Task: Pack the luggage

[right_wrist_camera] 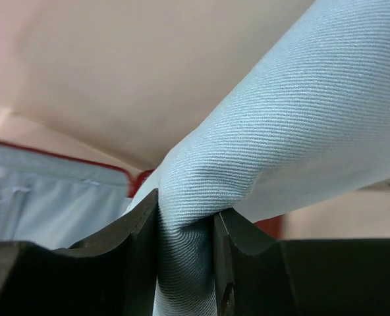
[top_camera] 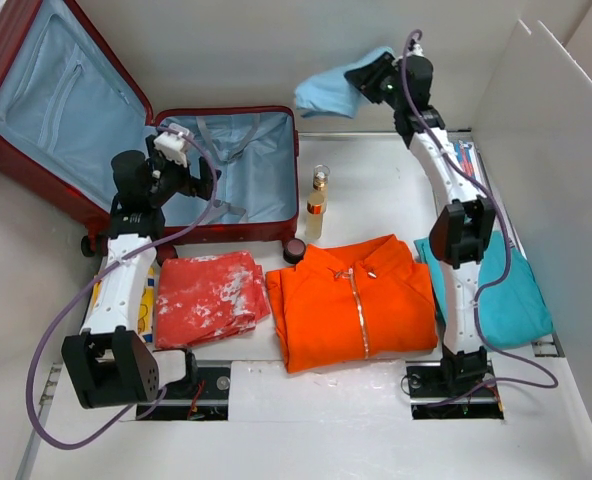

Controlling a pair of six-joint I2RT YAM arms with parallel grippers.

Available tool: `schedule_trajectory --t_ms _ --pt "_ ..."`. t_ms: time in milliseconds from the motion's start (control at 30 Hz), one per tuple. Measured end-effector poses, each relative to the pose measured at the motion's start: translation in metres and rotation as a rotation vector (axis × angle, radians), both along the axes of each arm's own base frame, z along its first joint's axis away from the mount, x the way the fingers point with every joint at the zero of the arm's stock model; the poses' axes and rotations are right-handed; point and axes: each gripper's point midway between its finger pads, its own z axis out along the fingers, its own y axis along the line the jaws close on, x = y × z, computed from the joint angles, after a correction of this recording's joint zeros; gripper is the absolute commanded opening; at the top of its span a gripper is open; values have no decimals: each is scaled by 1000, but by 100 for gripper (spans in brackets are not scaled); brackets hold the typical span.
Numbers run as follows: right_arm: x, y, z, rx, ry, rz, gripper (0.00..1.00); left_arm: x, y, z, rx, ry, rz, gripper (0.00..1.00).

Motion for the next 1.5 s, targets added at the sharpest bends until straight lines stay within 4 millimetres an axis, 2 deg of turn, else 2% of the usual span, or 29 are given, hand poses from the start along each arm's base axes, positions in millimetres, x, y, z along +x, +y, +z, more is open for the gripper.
schedule_trajectory --t_ms 100,200,300,367,433,533,633,733,767,800,1033,1100,1133,1167,1233,1300,1400,1467,1500 --pt "-16 48 37 19 -115 60 0 1 14 1 -34 11 75 92" --pt "-45 107 73 54 -250 155 0 0 28 3 -50 10 155 92" --pt "-77 165 92 92 -363 266 0 -6 39 3 -60 7 229 92" --pt "-97 202 88 108 -402 346 0 -8 47 5 -61 -1 280 92" --pt "-110 233 69 108 -397 416 0 -9 55 9 -60 -15 329 93" --pt "-114 264 13 64 -316 490 0 -14 65 13 -56 -33 389 93" --pt "-104 271 -66 -19 -152 507 0 -16 71 14 -51 -40 426 93" --pt "-97 257 -152 -121 53 489 0 -17 74 11 -46 -37 440 94" --pt "-96 249 -174 -150 109 480 0 -17 74 9 -45 -35 441 94" --pt "-97 244 -186 -165 145 482 0 -18 74 8 -45 -32 441 94" --pt "-95 232 -181 -222 193 447 0 -18 73 6 -42 -32 433 94" --pt "-95 228 -183 -243 225 426 17 -17 72 6 -39 -35 430 94" --pt "-95 225 -185 -253 239 412 32 -17 72 7 -37 -37 430 94" --pt "-95 221 -188 -267 261 393 56 -17 72 7 -35 -39 429 94" --pt "-95 218 -189 -274 274 376 72 -17 73 7 -34 -40 429 94" --pt "-96 216 -180 -278 271 361 81 -17 73 7 -32 -41 429 95" --pt "-94 211 -167 -312 249 323 86 -17 72 8 -25 -44 421 95" --pt "-91 203 -162 -355 236 280 94 -17 71 7 -14 -46 413 95" --pt "-89 198 -159 -384 226 253 94 -17 71 7 -8 -47 407 95"
